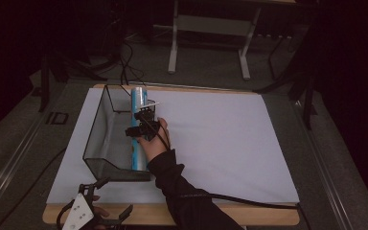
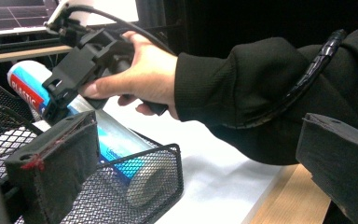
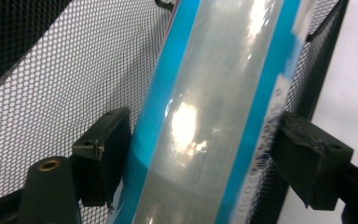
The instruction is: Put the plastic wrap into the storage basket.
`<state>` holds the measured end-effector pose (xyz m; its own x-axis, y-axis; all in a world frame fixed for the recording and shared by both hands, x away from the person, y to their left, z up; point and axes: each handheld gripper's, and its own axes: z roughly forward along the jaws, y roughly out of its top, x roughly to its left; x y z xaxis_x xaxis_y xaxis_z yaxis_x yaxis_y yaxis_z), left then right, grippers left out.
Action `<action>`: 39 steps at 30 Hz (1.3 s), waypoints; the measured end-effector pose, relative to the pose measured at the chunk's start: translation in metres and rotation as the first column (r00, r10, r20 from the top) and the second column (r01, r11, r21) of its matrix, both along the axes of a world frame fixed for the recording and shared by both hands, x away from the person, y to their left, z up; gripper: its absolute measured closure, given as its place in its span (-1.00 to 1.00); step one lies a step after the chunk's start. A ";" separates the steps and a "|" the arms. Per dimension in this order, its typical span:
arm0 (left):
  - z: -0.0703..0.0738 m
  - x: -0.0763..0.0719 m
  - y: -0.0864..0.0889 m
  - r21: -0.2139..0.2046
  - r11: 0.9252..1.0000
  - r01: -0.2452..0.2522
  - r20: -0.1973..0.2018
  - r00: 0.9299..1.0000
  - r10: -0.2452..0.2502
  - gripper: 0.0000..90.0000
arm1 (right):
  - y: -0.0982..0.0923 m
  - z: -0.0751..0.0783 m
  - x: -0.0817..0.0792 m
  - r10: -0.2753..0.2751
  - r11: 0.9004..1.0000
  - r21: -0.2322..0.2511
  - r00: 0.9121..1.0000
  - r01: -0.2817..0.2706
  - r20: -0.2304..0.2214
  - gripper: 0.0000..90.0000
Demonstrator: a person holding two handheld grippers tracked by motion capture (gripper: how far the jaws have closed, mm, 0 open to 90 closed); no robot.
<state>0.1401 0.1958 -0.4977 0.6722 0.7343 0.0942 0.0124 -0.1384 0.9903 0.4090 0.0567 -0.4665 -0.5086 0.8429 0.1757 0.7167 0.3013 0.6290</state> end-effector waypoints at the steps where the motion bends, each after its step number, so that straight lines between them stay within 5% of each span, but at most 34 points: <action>1: 0.000 0.000 0.000 0.000 1.000 0.000 0.000 1.000 0.000 -1.00 | 0.000 0.000 0.000 0.000 1.000 0.000 1.000 0.000 0.000 -0.51; 7: 0.000 0.000 0.000 0.005 1.000 -0.002 0.000 1.000 0.002 -1.00 | -0.007 0.011 0.001 0.016 1.000 -0.006 0.999 -0.016 0.037 -0.53; 9: -0.001 0.001 -0.001 0.004 1.000 -0.002 -0.004 1.000 0.002 -1.00 | -0.016 0.026 0.000 0.071 0.997 0.030 0.996 -0.072 0.050 -0.64; 15: -0.001 0.002 -0.002 0.008 1.000 -0.002 -0.008 1.000 0.002 -1.00 | -0.035 0.041 0.002 0.118 0.993 -0.009 0.988 -0.118 0.098 -0.66; 25: -0.002 0.002 -0.002 0.008 1.000 -0.002 -0.014 1.000 0.002 -1.00 | -0.085 0.057 0.004 0.118 0.991 -0.091 0.971 -0.101 0.207 -0.66; 39: -0.002 0.004 -0.004 0.014 1.000 -0.004 -0.017 1.000 0.004 -1.00 | -0.157 0.057 -0.007 0.079 0.994 -0.092 0.969 -0.059 0.234 -0.67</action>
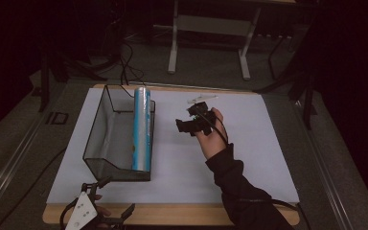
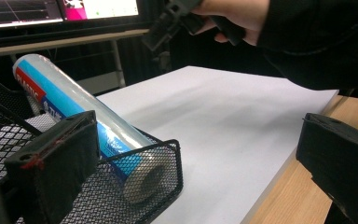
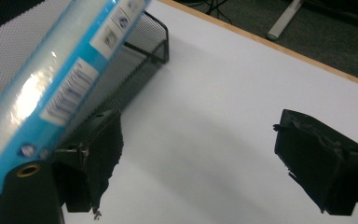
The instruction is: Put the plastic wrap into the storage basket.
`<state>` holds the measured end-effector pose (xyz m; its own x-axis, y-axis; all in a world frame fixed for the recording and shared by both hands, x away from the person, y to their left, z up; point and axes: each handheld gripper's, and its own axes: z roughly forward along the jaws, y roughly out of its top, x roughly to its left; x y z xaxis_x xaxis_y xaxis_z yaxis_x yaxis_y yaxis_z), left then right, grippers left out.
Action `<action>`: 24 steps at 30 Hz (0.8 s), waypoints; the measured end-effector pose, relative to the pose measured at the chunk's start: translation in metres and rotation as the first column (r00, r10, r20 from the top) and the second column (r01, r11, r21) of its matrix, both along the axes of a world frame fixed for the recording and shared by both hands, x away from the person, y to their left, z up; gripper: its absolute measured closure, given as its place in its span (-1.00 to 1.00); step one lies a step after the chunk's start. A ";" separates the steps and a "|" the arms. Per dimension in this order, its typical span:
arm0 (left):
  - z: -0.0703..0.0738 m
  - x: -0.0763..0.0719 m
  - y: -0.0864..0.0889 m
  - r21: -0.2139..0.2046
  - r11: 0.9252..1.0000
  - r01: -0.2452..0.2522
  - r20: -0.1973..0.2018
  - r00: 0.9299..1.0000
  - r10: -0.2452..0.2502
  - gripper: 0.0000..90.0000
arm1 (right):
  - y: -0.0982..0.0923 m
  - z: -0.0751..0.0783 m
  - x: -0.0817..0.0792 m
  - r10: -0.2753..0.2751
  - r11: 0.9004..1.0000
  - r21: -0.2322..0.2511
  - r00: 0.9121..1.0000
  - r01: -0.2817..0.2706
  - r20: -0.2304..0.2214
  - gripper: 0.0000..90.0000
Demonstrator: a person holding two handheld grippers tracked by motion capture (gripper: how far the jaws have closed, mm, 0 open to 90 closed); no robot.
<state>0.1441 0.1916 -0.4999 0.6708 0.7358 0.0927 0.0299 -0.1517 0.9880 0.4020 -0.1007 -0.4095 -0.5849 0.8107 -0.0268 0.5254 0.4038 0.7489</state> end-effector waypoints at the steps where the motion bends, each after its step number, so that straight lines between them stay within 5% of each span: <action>1: 0.000 0.000 0.000 0.000 1.000 0.000 0.000 1.000 0.000 -1.00 | 0.000 0.000 0.000 0.000 1.000 0.000 1.000 0.000 0.000 -0.67; 24: 0.000 -0.001 -0.001 0.005 1.000 -0.005 -0.002 1.000 0.005 -1.00 | -0.076 -0.038 -0.042 0.007 1.000 -0.001 1.000 -0.007 -0.019 -0.67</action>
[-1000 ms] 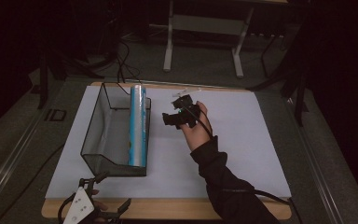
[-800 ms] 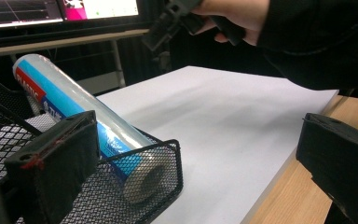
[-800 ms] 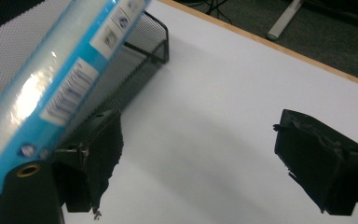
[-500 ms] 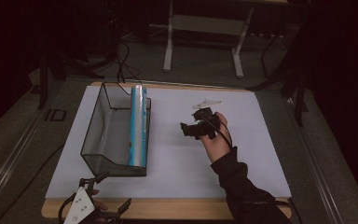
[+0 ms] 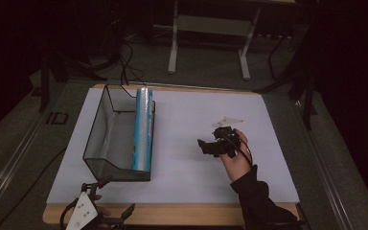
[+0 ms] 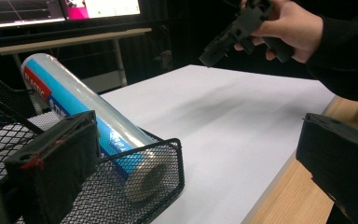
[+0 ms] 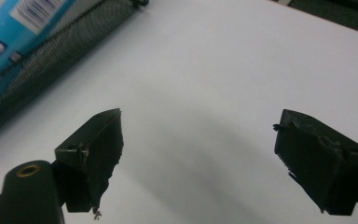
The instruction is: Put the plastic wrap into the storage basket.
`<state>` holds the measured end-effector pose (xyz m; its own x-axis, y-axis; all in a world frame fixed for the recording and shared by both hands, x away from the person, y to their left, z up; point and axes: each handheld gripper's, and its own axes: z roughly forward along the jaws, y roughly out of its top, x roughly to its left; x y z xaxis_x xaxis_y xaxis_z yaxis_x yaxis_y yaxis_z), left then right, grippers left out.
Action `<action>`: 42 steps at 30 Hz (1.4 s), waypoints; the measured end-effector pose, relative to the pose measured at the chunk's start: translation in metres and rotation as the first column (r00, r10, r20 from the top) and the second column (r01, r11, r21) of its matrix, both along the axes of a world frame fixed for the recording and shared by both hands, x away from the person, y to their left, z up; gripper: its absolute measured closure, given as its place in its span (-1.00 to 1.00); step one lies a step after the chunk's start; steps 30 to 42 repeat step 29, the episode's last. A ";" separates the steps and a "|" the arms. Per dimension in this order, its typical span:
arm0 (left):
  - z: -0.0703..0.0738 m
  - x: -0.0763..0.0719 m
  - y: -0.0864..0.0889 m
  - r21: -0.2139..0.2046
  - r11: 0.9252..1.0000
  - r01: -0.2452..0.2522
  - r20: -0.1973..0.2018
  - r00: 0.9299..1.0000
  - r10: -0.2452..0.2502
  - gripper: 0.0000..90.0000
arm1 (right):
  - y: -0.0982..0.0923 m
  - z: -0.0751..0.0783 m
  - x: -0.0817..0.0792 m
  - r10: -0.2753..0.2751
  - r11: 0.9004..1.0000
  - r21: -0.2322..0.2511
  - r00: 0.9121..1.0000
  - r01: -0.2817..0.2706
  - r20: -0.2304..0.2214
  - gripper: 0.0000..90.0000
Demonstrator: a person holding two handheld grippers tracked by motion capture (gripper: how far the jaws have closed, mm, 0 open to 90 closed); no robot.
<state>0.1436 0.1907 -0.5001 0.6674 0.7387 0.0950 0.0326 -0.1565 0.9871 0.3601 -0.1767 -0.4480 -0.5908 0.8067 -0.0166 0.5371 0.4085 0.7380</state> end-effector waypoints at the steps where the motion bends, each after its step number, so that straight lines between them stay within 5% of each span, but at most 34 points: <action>1: 0.000 0.000 0.000 0.000 1.000 0.000 0.000 1.000 0.000 -1.00 | 0.000 0.000 0.000 0.000 1.000 0.000 1.000 0.000 0.000 -0.67; 10: 0.000 0.000 -0.001 0.001 1.000 -0.003 0.000 1.000 0.003 -1.00 | -0.028 -0.019 -0.014 -0.023 1.000 -0.015 0.999 0.022 -0.028 -0.67; 18: 0.000 0.001 -0.001 0.000 1.000 -0.002 -0.001 1.000 0.002 -1.00 | -0.043 -0.033 -0.024 -0.043 0.999 -0.028 0.999 0.043 -0.010 -0.67; 42: -0.001 0.002 0.000 0.001 1.000 -0.005 -0.010 1.000 0.005 -1.00 | -0.038 -0.042 -0.021 -0.025 0.998 -0.051 1.000 0.025 -0.007 -0.68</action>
